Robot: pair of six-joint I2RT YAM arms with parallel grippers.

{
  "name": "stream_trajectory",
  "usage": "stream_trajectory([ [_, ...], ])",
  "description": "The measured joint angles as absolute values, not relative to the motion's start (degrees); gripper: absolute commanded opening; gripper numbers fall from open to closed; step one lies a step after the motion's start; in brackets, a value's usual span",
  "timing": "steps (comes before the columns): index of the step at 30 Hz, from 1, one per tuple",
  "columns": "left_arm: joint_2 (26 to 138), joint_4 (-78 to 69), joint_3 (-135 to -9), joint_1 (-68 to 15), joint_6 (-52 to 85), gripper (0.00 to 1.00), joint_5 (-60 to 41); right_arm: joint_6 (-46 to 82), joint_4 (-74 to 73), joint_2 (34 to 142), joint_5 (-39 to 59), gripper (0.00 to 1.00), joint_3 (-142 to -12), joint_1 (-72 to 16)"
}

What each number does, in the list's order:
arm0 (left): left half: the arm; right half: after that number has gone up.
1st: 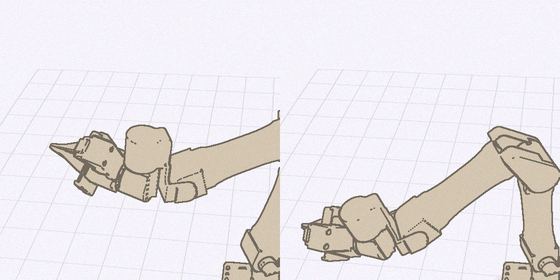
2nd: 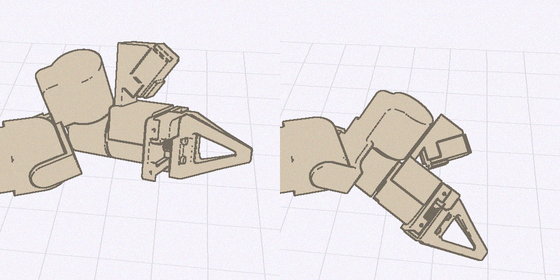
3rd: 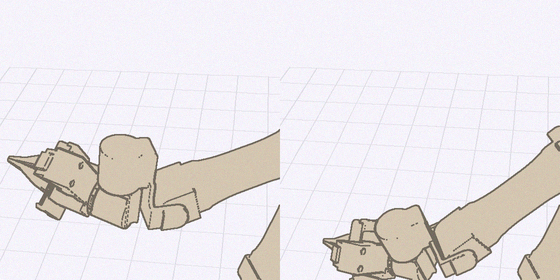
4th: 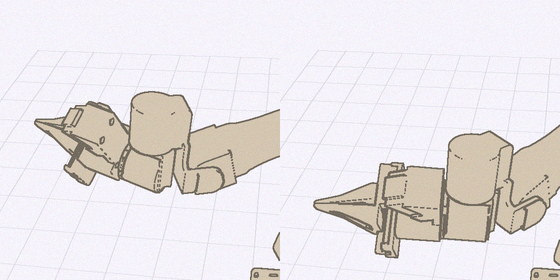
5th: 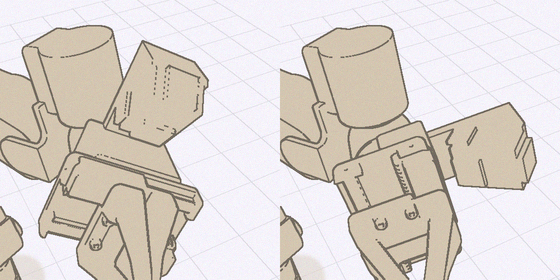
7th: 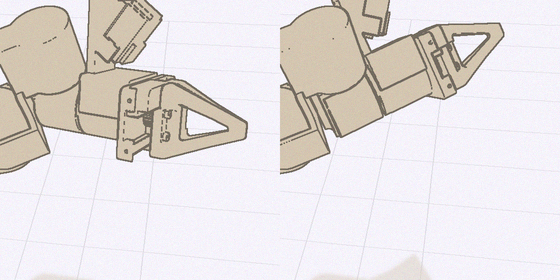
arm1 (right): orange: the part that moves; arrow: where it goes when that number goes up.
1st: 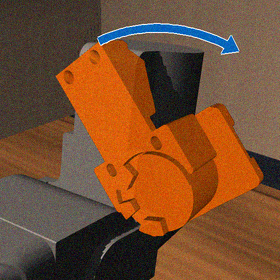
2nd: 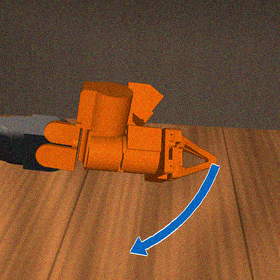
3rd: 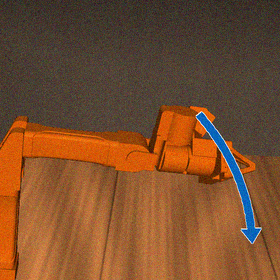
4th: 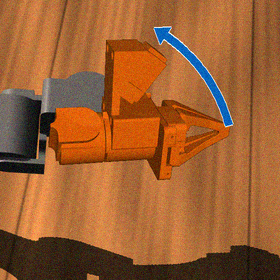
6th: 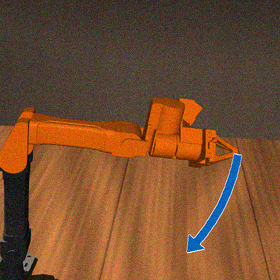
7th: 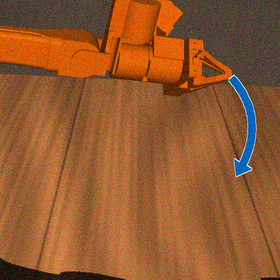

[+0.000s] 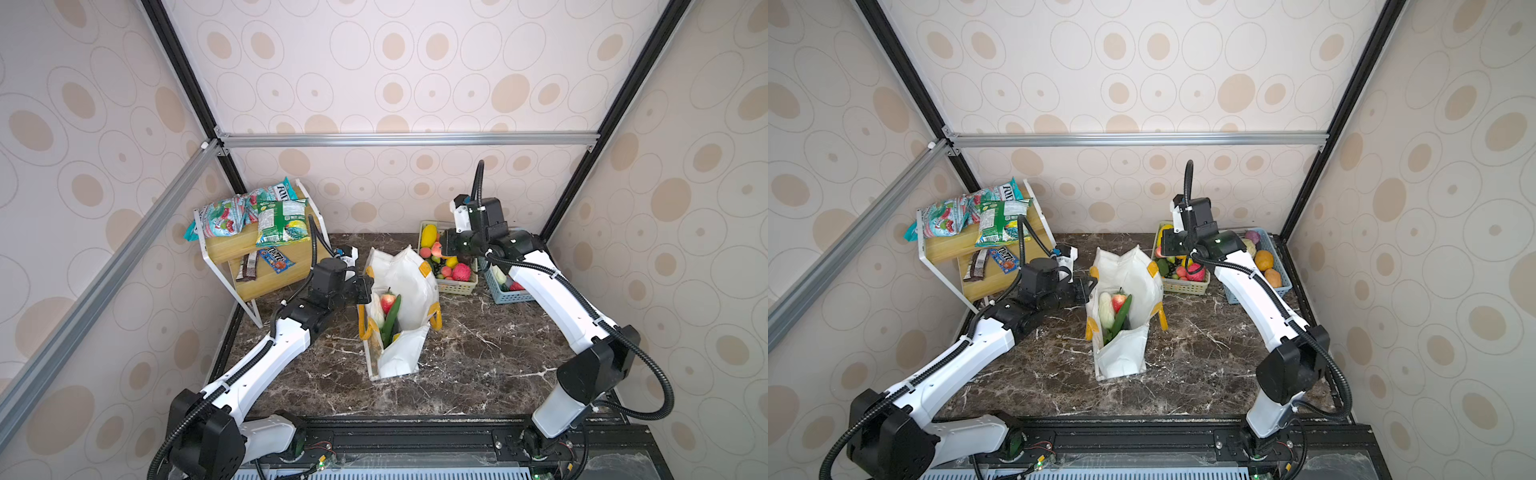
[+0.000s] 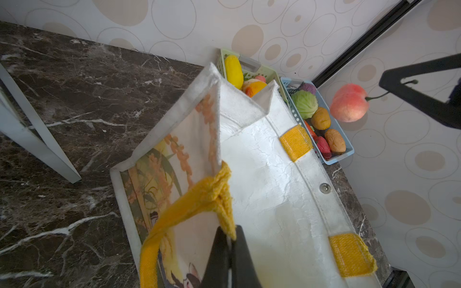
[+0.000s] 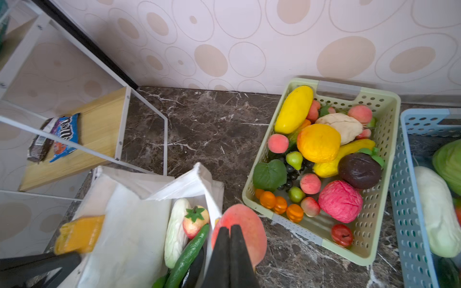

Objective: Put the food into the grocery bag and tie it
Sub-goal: 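Lift the pink peach with the right gripper and carry it over the bag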

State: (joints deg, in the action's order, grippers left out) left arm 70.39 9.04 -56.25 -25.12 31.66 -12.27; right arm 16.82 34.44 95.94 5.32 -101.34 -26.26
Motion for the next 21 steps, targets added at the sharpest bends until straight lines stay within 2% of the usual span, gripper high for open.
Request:
stream_trajectory([
  [21, 70.5, 8.6, -56.1, -25.1, 31.7, 0.0, -12.4, 17.5, 34.1, 95.1, 15.4, 0.02, -96.6, -38.3],
])
